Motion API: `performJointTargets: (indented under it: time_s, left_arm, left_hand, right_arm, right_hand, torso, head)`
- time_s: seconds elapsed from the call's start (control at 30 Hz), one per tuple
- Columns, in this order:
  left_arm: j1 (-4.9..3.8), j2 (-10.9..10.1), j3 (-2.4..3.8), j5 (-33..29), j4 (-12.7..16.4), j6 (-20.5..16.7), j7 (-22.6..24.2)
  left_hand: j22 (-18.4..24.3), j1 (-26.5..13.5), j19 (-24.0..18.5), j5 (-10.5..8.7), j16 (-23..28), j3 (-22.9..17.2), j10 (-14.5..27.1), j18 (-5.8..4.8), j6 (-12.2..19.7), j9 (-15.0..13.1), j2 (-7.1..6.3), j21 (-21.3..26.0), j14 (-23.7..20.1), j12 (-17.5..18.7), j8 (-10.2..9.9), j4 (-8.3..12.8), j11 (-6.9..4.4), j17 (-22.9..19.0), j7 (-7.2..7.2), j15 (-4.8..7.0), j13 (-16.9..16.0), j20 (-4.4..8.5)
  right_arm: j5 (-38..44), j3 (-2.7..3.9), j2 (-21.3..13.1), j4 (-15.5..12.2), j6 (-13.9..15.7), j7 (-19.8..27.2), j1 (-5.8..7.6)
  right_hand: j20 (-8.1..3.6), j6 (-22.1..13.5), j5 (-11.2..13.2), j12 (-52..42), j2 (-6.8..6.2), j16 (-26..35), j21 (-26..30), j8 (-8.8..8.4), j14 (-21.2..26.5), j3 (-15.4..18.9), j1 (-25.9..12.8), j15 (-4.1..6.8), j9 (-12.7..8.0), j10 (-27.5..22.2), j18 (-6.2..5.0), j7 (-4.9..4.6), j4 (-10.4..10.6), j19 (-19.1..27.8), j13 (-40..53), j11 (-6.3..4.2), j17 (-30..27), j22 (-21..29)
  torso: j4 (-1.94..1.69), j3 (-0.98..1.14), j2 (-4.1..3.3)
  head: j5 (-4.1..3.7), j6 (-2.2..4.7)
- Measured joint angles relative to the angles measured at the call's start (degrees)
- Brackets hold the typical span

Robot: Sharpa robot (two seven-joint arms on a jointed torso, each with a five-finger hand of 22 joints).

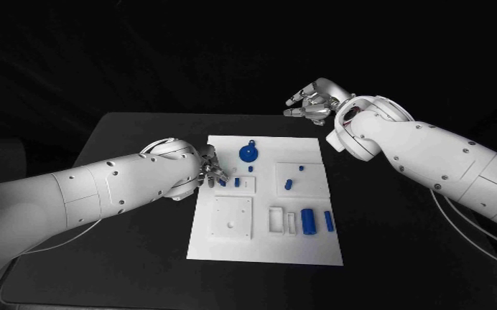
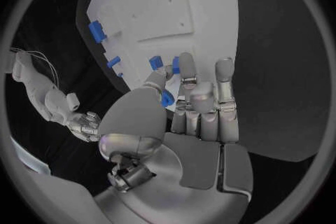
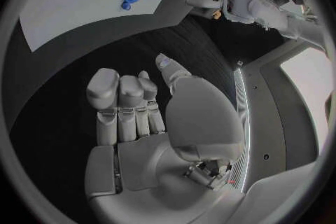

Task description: Assemble the parts on the task board

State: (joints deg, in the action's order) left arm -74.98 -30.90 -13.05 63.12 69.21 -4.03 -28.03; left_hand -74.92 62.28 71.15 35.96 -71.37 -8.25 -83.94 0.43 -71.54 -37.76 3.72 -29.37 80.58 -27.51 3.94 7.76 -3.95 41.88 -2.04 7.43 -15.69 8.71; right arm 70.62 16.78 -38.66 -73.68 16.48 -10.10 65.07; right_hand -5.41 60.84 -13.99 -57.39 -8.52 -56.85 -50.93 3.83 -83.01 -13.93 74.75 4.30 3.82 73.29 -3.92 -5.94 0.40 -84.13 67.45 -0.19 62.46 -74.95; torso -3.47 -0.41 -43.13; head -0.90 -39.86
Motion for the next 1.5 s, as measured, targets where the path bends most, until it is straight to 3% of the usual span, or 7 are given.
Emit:
performJointTargets:
  time_s: [0.93, 1.5]
  left_arm:
    - [0.1, 0.58, 0.0, 0.35, -0.5, -0.08, 0.0]
    - [0.25, 0.34, -0.06, 0.89, -0.42, -0.01, 0.05]
  left_hand:
    - [0.01, 1.09, 0.41, -2.08, -0.92, -1.3, -0.11, 0.0, -0.3, -7.07, -1.34, 0.0, 0.63, -2.16, 0.02, -0.22, 0.11, 2.26, -0.3, 0.03, 0.14, 0.0]
    - [-0.02, 1.4, 0.52, -2.33, -0.92, -1.3, 0.0, 0.01, -0.36, -7.97, -1.66, 0.0, 0.82, -2.16, 0.21, -0.21, 0.0, 2.3, -0.35, 0.02, 0.31, -0.11]
  right_arm:
    - [-0.03, 0.0, 0.03, 0.0, 0.01, 0.02, 0.0]
    - [-0.04, 0.0, -0.07, 0.04, 0.01, 0.04, 0.0]
  right_hand:
    - [0.0, 0.08, 0.0, 0.0, 0.0, 0.08, 0.15, 0.0, 0.0, 0.0, 0.0, 0.0, 0.0, 0.0, 0.0, 0.08, 0.0, 0.0, -0.02, 0.0, 0.0, 0.02]
    - [0.0, 0.04, 0.0, 0.0, 0.0, 0.21, 0.44, 0.0, 0.0, 0.0, 0.0, 0.0, 0.0, 0.0, 0.0, 0.04, 0.0, 0.0, -0.12, 0.0, 0.0, 0.03]
  torso:
    - [0.02, -0.03, 0.01]
    - [0.01, -0.08, 0.02]
  head:
    - [-0.19, -0.31]
    - [-0.11, -0.33]
